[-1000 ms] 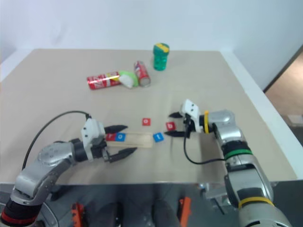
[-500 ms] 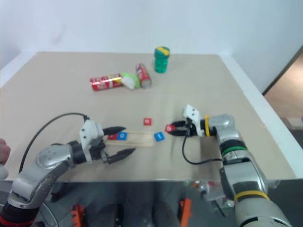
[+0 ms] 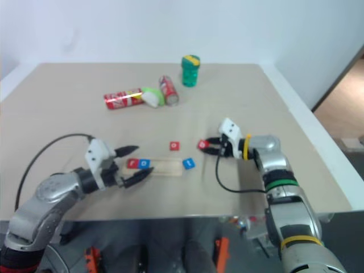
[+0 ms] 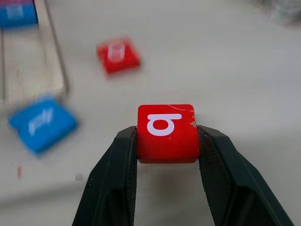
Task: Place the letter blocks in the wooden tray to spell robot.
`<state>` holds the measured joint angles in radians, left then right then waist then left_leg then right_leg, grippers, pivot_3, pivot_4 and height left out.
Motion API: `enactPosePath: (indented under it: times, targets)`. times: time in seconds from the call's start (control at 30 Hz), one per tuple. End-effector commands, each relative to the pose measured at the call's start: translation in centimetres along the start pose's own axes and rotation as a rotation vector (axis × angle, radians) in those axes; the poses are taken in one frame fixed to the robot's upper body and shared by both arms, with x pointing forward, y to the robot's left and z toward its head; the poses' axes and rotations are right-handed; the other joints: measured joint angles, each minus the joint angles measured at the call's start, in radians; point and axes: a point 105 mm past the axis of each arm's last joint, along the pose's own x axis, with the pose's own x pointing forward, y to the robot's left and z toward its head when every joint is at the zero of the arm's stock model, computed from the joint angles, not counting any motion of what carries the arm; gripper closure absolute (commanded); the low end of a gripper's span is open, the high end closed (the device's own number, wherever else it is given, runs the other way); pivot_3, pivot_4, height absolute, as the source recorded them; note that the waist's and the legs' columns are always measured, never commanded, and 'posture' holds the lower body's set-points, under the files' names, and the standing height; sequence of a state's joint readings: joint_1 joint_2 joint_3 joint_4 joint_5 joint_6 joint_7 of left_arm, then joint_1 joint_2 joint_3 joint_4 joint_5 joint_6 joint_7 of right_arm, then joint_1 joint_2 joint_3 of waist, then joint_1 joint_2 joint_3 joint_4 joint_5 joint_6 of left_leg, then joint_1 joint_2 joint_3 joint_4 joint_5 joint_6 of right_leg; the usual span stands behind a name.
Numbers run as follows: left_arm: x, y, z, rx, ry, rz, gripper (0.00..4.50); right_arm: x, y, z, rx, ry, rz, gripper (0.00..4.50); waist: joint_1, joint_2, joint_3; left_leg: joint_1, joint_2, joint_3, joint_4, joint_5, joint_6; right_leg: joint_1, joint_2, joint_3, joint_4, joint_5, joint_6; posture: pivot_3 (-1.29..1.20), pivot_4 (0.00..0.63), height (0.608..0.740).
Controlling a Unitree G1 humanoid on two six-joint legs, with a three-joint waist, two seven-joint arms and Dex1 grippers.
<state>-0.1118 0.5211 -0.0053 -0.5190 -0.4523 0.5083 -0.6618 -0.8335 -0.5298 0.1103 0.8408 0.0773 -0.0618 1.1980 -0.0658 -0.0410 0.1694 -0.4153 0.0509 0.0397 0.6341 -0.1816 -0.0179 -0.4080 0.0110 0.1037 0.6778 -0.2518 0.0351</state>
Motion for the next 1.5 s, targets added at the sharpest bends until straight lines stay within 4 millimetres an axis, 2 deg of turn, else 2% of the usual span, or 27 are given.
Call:
enactPosePath:
  times: [0.03,0.1,0.17,0.2,0.3,0.63,1.07,1.5]
  targets:
    - [-2.6,1.5,-1.4,-0.009,0.023,0.161,0.00,3.5,4.7,8.0,-0.199,-0.150,0.175,2.81,-0.008,0.000,0.000,0.000,0.001,0.000,-0.001,0.000,0.000,-0.001,0.000,0.001,0.000,0.000,0.000,0.00,0.150,0.740]
    - [-2.9,1.4,-1.7,-0.015,0.031,0.165,0.00,4.3,6.5,7.9,-0.183,-0.155,0.230,2.81,-0.010,0.000,0.000,0.000,0.001,0.001,-0.002,0.000,0.000,-0.001,0.000,0.001,0.000,0.000,0.000,0.00,0.150,0.740]
    - [-3.1,1.3,-2.2,-0.021,0.039,0.170,0.00,5.6,7.9,6.8,-0.189,-0.127,0.257,2.81,-0.003,0.000,0.000,0.000,0.001,0.000,-0.005,-0.001,-0.001,-0.001,0.002,-0.001,0.000,-0.001,0.004,0.00,0.150,0.740]
    - [-3.2,1.2,-2.3,-0.019,0.041,0.172,0.00,6.1,8.4,6.5,-0.186,-0.106,0.257,2.81,-0.003,0.000,0.000,-0.003,0.001,-0.006,-0.010,-0.003,-0.005,-0.004,0.001,-0.008,0.003,-0.007,-0.002,0.00,0.150,0.740]
    - [-3.2,1.1,-2.3,-0.012,0.042,0.174,0.00,6.6,8.9,6.3,-0.177,-0.075,0.246,2.81,0.008,0.000,0.000,-0.011,-0.001,-0.005,-0.009,-0.004,-0.006,-0.010,-0.001,-0.008,0.003,-0.006,-0.003,0.00,0.150,0.740]
    - [-3.1,0.7,-2.0,-0.016,0.026,0.150,0.00,7.2,10.8,6.1,-0.159,-0.055,0.284,2.81,0.010,0.000,0.000,-0.011,0.001,-0.004,-0.008,-0.004,-0.006,-0.011,0.001,-0.008,0.003,-0.006,-0.001,0.00,0.150,0.740]
    - [-3.0,-0.7,-2.1,-0.036,0.031,0.109,0.00,8.3,11.2,6.5,-0.161,-0.070,0.274,2.81,0.011,0.000,0.000,-0.011,0.001,-0.004,-0.008,-0.004,-0.006,-0.011,0.002,-0.007,0.003,-0.006,-0.001,0.00,0.150,0.740]
    - [-2.9,-0.7,-2.2,-0.031,0.037,0.114,0.00,8.6,10.7,6.2,-0.153,-0.068,0.252,2.81,0.011,0.000,0.000,-0.010,0.002,-0.003,-0.007,-0.004,-0.006,-0.011,0.002,-0.008,0.003,-0.006,-0.001,0.00,0.150,0.740]
